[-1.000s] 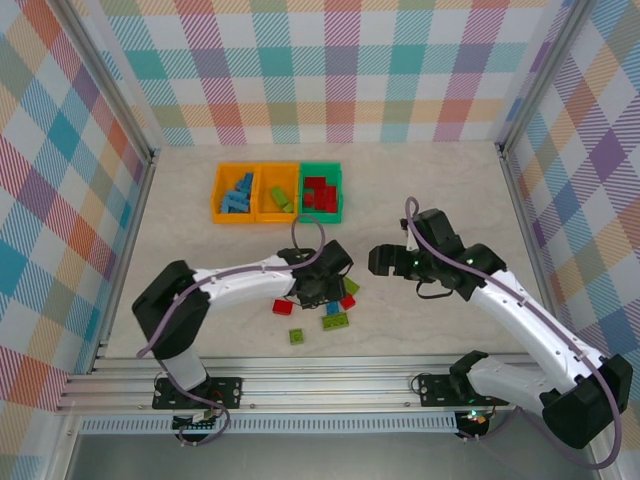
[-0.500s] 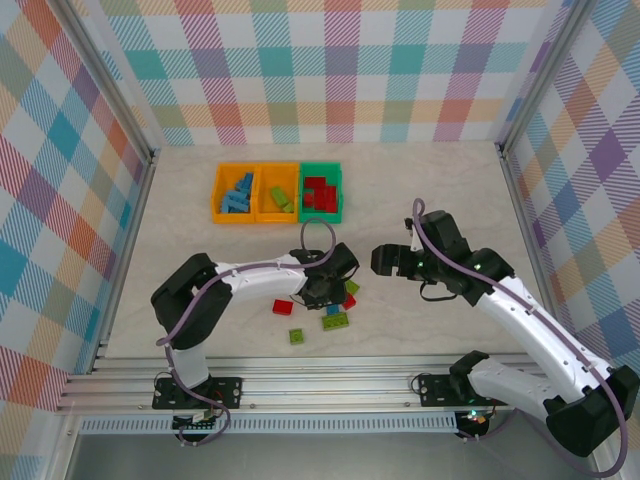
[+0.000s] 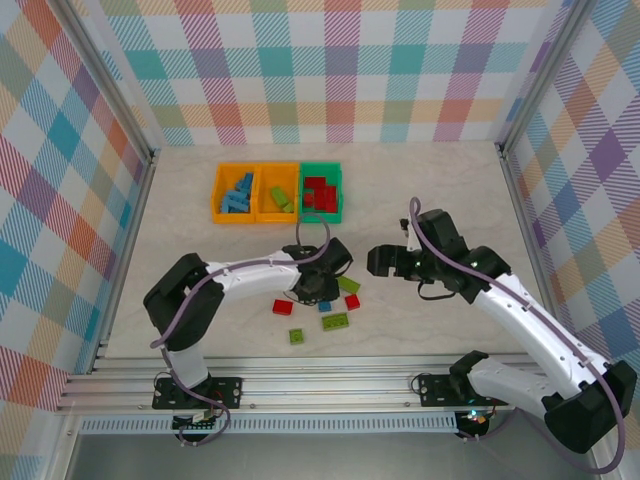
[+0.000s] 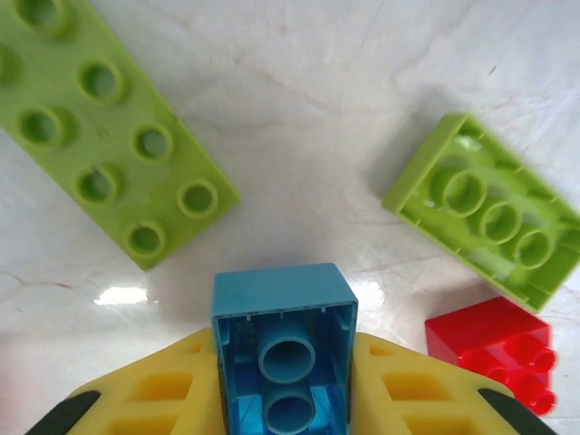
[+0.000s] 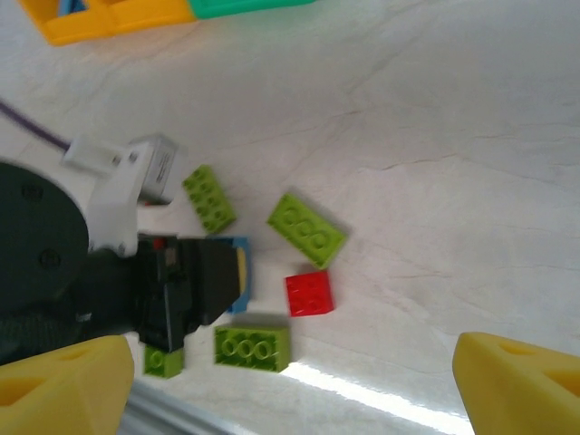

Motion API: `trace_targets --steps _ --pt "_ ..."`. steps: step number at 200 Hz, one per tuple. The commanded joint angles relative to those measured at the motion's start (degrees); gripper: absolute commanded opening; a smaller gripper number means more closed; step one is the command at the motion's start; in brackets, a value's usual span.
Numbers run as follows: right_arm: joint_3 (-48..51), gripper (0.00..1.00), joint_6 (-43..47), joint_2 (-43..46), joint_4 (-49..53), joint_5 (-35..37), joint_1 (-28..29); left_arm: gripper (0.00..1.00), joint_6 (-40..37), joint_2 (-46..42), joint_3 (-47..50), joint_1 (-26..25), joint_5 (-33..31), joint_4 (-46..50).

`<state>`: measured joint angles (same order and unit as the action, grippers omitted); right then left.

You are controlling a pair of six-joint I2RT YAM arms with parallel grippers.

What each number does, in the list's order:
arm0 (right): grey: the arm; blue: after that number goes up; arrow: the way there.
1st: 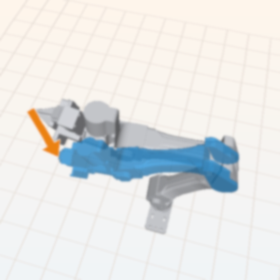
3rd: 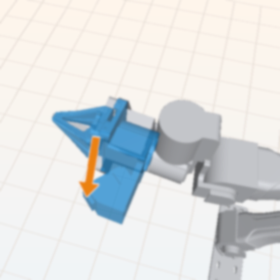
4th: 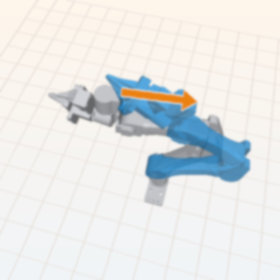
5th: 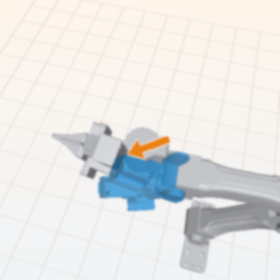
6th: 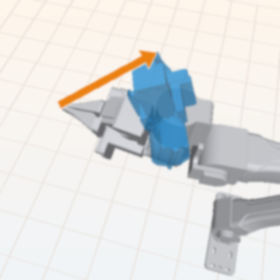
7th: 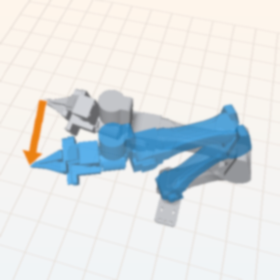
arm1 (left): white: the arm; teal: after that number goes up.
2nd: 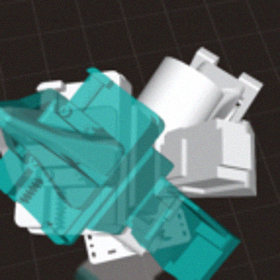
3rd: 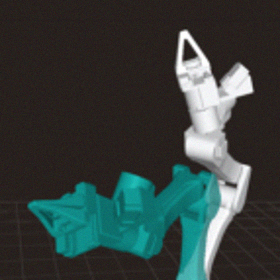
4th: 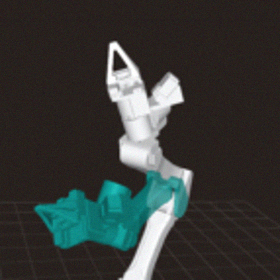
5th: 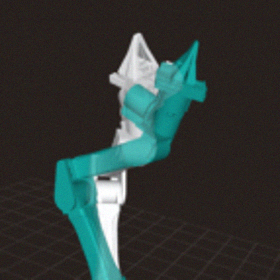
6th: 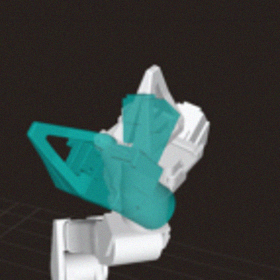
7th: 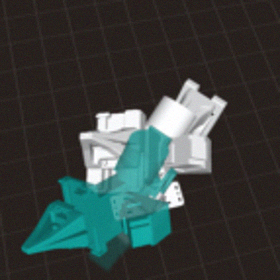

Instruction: Sort the legos into containers by color

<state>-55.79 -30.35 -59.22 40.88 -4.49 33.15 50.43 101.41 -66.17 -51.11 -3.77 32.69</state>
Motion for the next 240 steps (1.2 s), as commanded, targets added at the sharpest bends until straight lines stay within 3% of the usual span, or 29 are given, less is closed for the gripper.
trace_targets --steps 1,41,84,132,163,192,240 --pt "1.04 0.91 2.5 -2.08 -3.96 -11.74 0.16 0.19 -5.03 -6.32 -2.69 3.19 -2.1 -0.23" --pt "1.2 0.91 1.27 -1.28 -5.46 -11.88 0.52 0.19 -13.57 -8.49 -12.48 15.28 -7.5 3.47" --pt "1.39 0.91 0.04 -0.82 -4.19 -8.75 0.49 0.22 -18.36 -2.92 -21.5 29.33 -15.6 5.1" --pt "2.24 0.91 -0.92 1.77 -3.1 -7.48 0.51 0.25 -19.41 11.67 -33.68 41.26 -7.4 3.96" --pt "2.42 0.92 -1.09 2.88 -2.17 -6.85 0.52 0.29 -19.01 20.07 -42.43 44.8 -3.35 5.55" --pt "2.96 0.92 -1.2 2.73 -2.2 -7.28 0.52 0.55 -19.42 19.44 -43.14 45.01 -3.8 4.94" --pt "2.26 0.91 0.67 -1.32 -2.56 -6.99 0.56 0.54 -19.55 6.54 -33.28 42.94 -1.26 3.93"
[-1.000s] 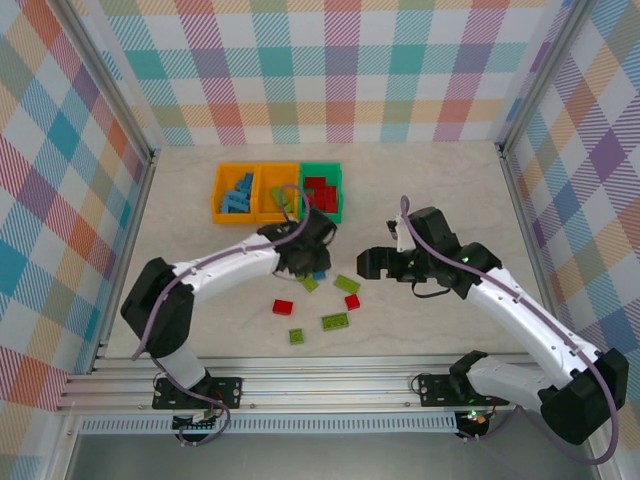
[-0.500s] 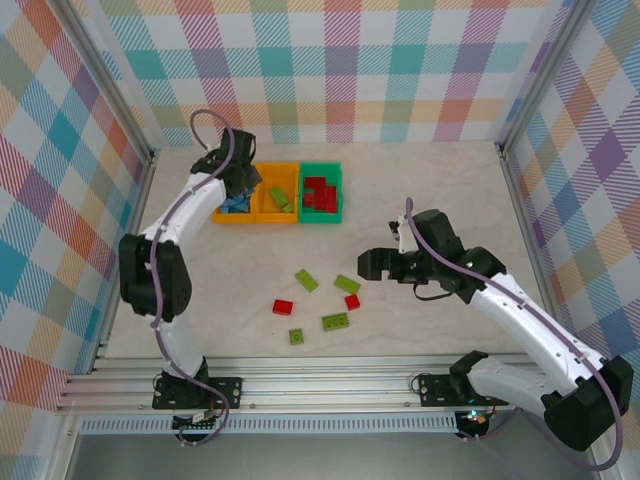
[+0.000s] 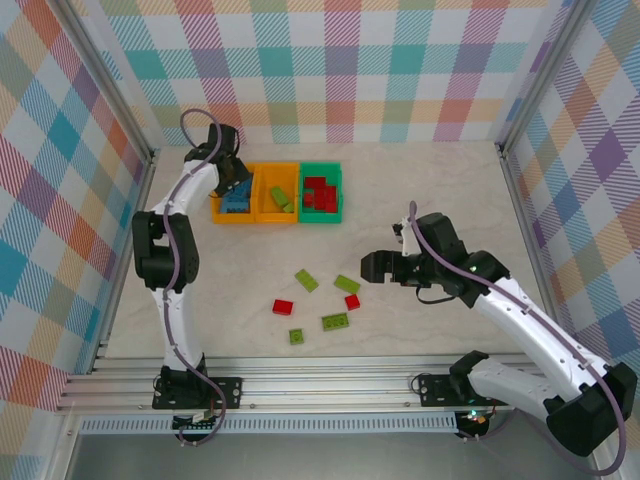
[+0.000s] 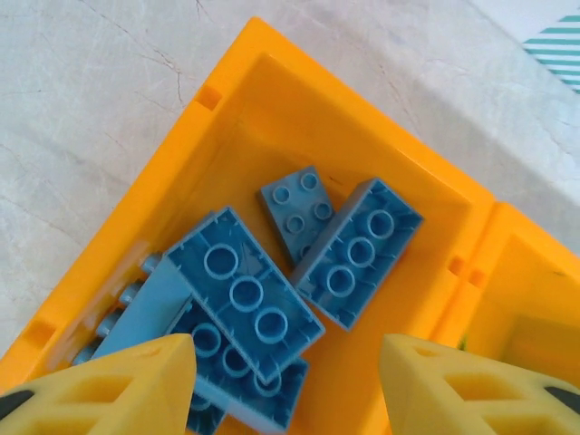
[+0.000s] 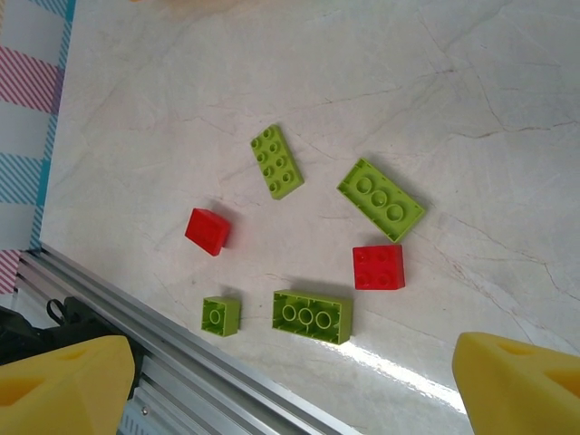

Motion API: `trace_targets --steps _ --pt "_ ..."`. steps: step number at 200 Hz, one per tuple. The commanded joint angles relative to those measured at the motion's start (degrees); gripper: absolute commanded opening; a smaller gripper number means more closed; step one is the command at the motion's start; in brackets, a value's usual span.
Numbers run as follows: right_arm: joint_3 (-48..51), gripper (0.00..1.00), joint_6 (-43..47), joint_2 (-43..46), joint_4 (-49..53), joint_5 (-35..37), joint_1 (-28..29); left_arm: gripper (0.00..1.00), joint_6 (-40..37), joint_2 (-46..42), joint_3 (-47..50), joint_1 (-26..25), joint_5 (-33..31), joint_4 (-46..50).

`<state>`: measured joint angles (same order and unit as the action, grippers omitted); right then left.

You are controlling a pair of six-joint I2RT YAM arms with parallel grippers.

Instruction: Sort the legos into containers by color

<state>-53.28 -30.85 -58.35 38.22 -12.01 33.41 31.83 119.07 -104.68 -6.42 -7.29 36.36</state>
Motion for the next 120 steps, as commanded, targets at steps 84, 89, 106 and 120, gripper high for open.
trace_targets --steps 84,89,106,120 --pt "-10.67 0.91 17.76 -28.63 5.79 13.37 9.95 0.52 -28.39 -59.87 43.5 -16.5 28.0 -4.06" --pt "-11.21 0.91 18.52 -30.42 5.48 14.38 10.21 0.52 -31.74 -62.1 44.5 -17.17 28.51 -2.45" --pt "-12.49 0.92 20.26 -35.78 3.44 16.1 10.36 0.6 -42.35 -69.14 49.49 -18.0 31.43 0.92" --pt "-13.61 0.93 21.14 -39.29 1.89 15.64 10.36 0.68 -55.63 -73.14 53.98 -18.38 41.63 5.18"
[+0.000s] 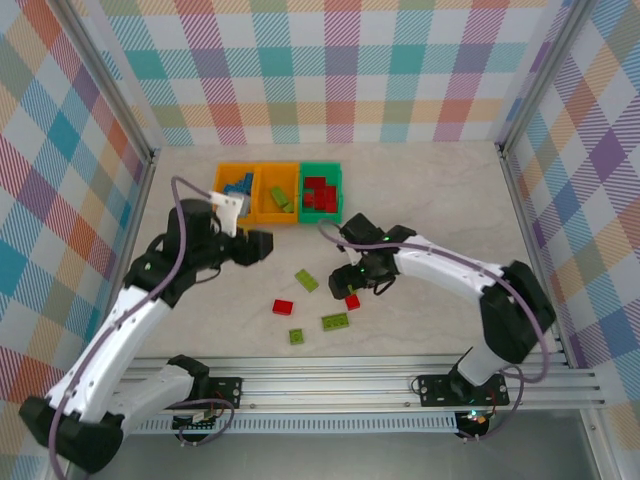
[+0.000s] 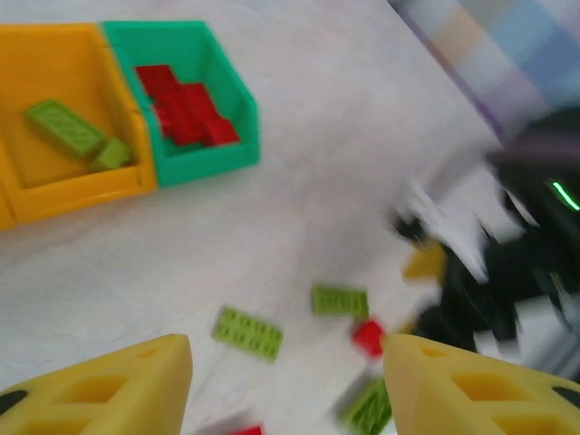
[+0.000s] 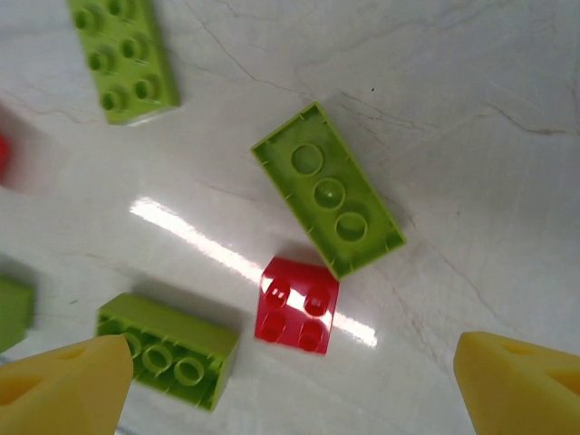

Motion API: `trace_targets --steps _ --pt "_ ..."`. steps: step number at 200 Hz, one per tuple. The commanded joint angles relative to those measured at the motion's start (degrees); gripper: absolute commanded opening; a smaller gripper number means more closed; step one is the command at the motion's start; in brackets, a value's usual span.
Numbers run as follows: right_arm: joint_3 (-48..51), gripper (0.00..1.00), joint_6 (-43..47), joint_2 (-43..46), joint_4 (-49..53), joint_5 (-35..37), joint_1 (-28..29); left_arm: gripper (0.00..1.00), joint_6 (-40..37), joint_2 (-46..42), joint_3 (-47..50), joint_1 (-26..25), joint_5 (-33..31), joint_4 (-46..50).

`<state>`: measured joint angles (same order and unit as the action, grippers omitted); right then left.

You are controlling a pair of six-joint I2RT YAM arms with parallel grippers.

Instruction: Sort the legos into containers by color

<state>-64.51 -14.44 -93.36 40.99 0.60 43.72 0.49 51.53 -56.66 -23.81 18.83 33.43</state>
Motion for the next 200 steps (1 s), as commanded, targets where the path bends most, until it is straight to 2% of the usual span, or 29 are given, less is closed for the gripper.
trace_targets --steps 1,9,22,53,94,136,149,200 --pt "-2.46 0.93 4.74 -4.5 -0.99 3.01 0.05 0.69 -25.22 -5.84 6.22 -1.07 16.23 8.47" --pt "-2.8 0.93 5.01 -6.09 -2.07 2.73 0.04 0.73 -30.82 -7.64 8.03 -1.88 19.67 10.85" --pt "-3.22 0.92 5.53 -8.29 -3.49 2.67 0.04 0.75 -35.52 -9.89 10.45 -3.21 22.07 12.52" --pt "-4.23 0.84 6.33 -12.36 -4.46 3.48 0.04 0.85 -40.13 -9.48 13.15 -4.37 22.91 13.33" --pt "-4.22 0.68 5.18 -14.5 -6.17 3.02 0.05 0.91 -41.12 -5.1 13.4 -5.45 22.65 9.66" --pt "-4.7 0.36 4.0 -15.75 -7.44 1.99 -0.13 1.0 -40.44 -5.58 15.79 -5.46 18.39 4.26" --pt "-5.57 0.29 3.98 -15.56 -7.48 1.02 -0.13 1.0 -40.15 -6.87 16.93 -5.5 17.84 2.57" --pt "-9.64 0.26 1.96 -9.15 -13.74 -3.28 -0.27 1.0 -38.82 -14.37 21.24 -5.41 10.33 -4.03"
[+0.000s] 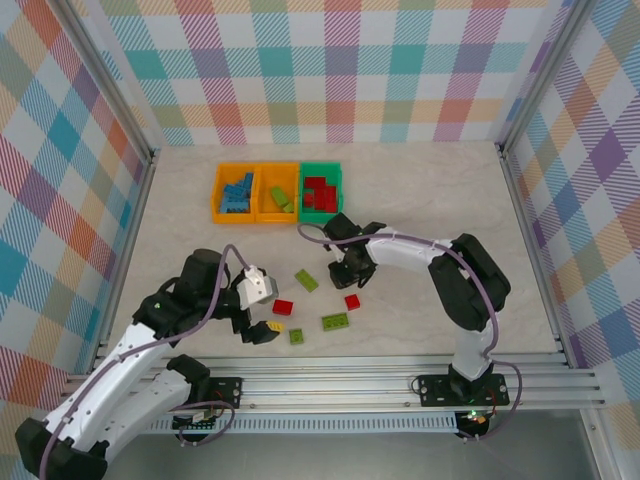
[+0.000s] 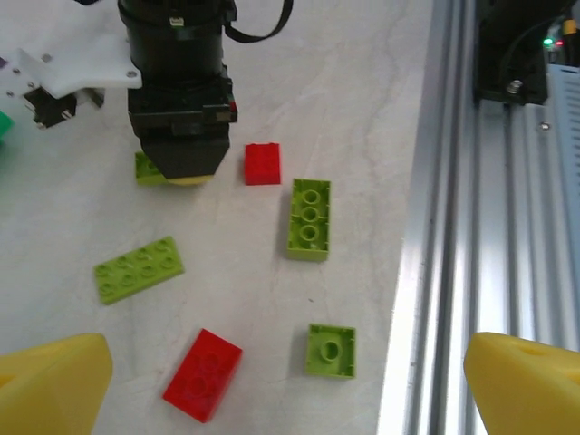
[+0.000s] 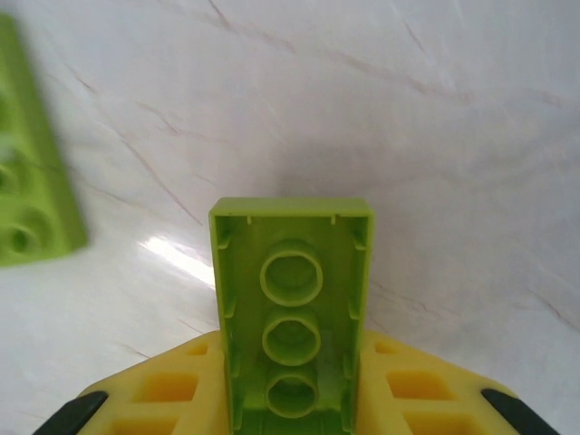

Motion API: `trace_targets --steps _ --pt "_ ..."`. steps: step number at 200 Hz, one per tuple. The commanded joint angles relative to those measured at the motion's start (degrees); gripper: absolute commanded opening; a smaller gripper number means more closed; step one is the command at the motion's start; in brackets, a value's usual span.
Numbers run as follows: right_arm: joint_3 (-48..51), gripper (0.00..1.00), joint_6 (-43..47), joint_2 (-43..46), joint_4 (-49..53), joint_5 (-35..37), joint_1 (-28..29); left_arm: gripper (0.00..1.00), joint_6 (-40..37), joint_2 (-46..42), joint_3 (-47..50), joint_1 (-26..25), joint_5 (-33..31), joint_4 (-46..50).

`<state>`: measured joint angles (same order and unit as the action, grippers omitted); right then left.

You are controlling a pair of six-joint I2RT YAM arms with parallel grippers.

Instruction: Sort the legos into containers by color

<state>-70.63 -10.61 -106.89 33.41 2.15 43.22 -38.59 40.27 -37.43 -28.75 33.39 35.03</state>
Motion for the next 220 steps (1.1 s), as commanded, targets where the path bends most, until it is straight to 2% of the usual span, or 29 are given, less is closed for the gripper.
trace_targets --steps 1,26,54,79,145,178,197,208,220 --pt "-3.71 0.26 -2.0 4.48 -6.46 -5.03 0.22 1.0 0.31 -3.24 2.05 -0.45 -4.39 -5.78" --pt "-9.3 0.27 -4.86 3.17 -12.81 -8.13 -0.25 1.0 0.14 -5.0 2.89 -0.25 -7.06 -6.97" --pt "-19.24 0.27 -5.9 -3.83 -14.97 -4.09 -0.79 1.0 -0.68 -5.18 2.99 -0.16 -7.97 -6.22" --pt "-25.29 0.27 -5.62 -9.71 -19.39 -3.86 -2.79 1.0 -0.79 -5.89 3.32 0.14 -7.83 -6.89" --pt "-47.05 0.27 -0.06 -25.38 -13.05 -2.57 -4.38 1.0 -1.31 -7.16 3.83 0.62 -5.9 -6.89" --pt "-51.68 0.28 0.43 -28.65 -10.65 -2.94 -4.42 1.0 -1.31 -7.44 4.21 0.63 -5.61 -7.07" --pt "-54.37 0.38 0.15 -30.4 -8.42 -2.6 -4.51 1.0 -1.31 -7.23 4.21 0.71 -5.44 -7.23" --pt "-56.56 0.55 0.15 -31.62 -6.6 -2.55 -4.46 1.0 -1.31 -7.09 4.21 0.72 -5.26 -7.25" --pt "-58.25 0.57 0.41 -32.3 -5.0 -2.59 -4.51 1.0 -1.31 -7.05 4.21 0.72 -5.31 -7.14"
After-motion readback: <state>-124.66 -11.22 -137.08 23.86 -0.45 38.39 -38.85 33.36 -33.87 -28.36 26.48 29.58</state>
